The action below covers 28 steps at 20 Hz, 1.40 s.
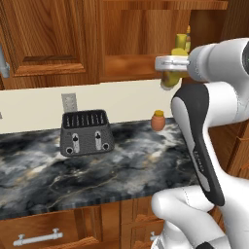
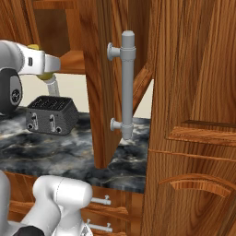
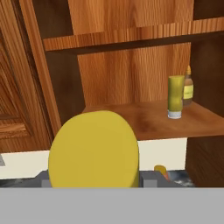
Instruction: Pick the mustard and mustard from the counter and place them in the cabinet.
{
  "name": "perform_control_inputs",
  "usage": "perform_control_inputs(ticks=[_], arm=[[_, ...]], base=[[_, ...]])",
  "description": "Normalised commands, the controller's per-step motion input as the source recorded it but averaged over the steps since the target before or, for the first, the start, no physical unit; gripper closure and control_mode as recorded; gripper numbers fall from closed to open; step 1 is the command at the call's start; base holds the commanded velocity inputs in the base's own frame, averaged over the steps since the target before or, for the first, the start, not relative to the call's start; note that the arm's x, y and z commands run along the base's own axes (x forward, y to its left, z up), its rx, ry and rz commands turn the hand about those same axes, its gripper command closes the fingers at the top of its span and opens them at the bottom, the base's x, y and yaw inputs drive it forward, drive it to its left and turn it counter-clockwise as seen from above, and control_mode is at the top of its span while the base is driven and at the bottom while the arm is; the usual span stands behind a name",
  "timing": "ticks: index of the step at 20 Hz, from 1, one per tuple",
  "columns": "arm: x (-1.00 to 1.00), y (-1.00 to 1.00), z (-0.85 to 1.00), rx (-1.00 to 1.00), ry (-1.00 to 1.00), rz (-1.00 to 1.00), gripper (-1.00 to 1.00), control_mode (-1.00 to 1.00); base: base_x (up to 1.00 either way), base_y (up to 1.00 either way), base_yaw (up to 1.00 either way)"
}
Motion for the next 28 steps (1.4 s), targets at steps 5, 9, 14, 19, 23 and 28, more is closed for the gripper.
perform_control_inputs(ticks=[5, 9, 14, 19, 23, 28], arm=[[0.02, 0.00, 0.00, 0.00, 0.00, 0.00, 1.00, -1.00], [0.14, -0.05, 0.00, 0.00, 0.00, 0.00, 1.00, -1.00], [0.26, -0.19, 0.00, 0.00, -0.01, 0.00, 1.00, -1.00], [0.26, -0.15, 0.00, 0.00, -0.01, 0.00, 1.00, -1.00], [0.26, -0.04, 0.00, 0.00, -0.01, 0.01, 1.00, -1.00], [0.31, 0.00, 0.00, 0.00, -0.01, 0.03, 1.00, -1.00]], base=[[0.00, 0.00, 0.00], [0.00, 0.00, 0.00], [0.00, 0.00, 0.00], [0.00, 0.00, 0.00], [0.00, 0.00, 0.00], [0.00, 0.00, 0.00]])
